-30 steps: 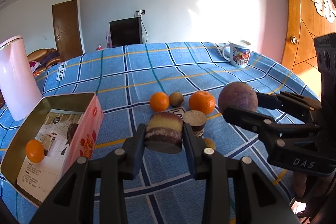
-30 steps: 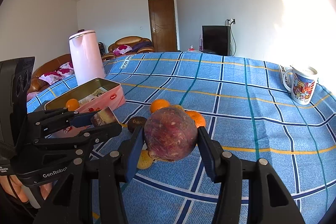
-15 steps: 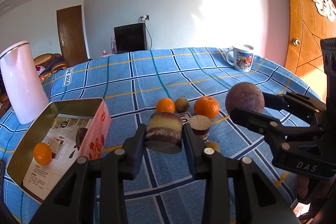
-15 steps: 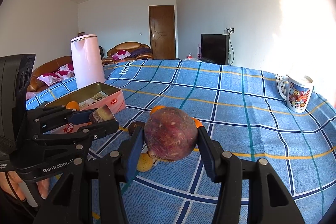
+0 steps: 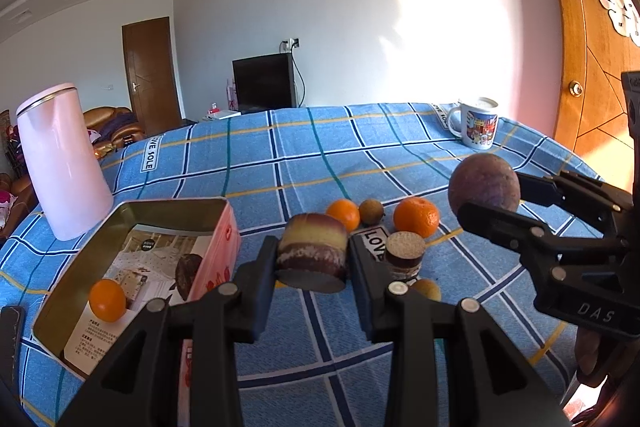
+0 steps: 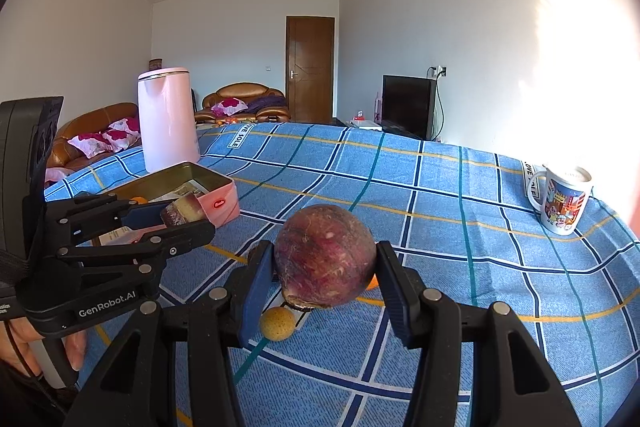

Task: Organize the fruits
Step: 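Lift the cake and purple fruit and carry both toward the pink tin, then lower both items into the tin and open both tools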

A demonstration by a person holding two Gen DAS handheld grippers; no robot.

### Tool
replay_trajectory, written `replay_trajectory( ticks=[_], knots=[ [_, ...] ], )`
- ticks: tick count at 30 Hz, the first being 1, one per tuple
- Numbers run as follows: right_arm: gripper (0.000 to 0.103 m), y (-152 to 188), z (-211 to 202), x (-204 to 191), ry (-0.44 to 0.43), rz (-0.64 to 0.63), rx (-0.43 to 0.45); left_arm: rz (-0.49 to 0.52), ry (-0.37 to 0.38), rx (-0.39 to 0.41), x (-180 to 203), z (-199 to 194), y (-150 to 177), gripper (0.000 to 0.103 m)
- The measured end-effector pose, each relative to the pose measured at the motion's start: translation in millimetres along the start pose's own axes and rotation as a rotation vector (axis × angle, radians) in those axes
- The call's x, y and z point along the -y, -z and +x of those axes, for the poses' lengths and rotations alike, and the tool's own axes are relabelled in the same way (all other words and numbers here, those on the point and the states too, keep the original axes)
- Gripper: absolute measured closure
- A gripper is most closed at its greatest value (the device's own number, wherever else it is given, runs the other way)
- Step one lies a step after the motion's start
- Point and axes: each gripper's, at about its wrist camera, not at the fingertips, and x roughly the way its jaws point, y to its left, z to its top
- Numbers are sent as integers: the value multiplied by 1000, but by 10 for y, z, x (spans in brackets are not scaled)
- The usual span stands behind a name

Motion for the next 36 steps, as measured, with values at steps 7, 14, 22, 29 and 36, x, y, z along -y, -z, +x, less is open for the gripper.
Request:
replay_trajectory(
  ticks=[7, 14, 22, 29, 36],
  knots=[
    [50, -201, 64, -157, -48, -27, 12, -35, -55, 10, -274, -80, -30, 67],
    [50, -400, 202, -454, -118, -68, 18, -75, -107, 7, -589, -150, -9, 67],
    [50, -540, 427, -784, -185, -108, 5, -114, -162, -2, -893, -182, 49, 67],
    [50, -597, 655, -1075, -245, -129, -32, -155, -211, -25, -1177, -174, 127, 67],
    [50, -563, 892, -1368, -301, -150, -88, -195, -239, -61, -1433, -152, 248, 67]
  ],
)
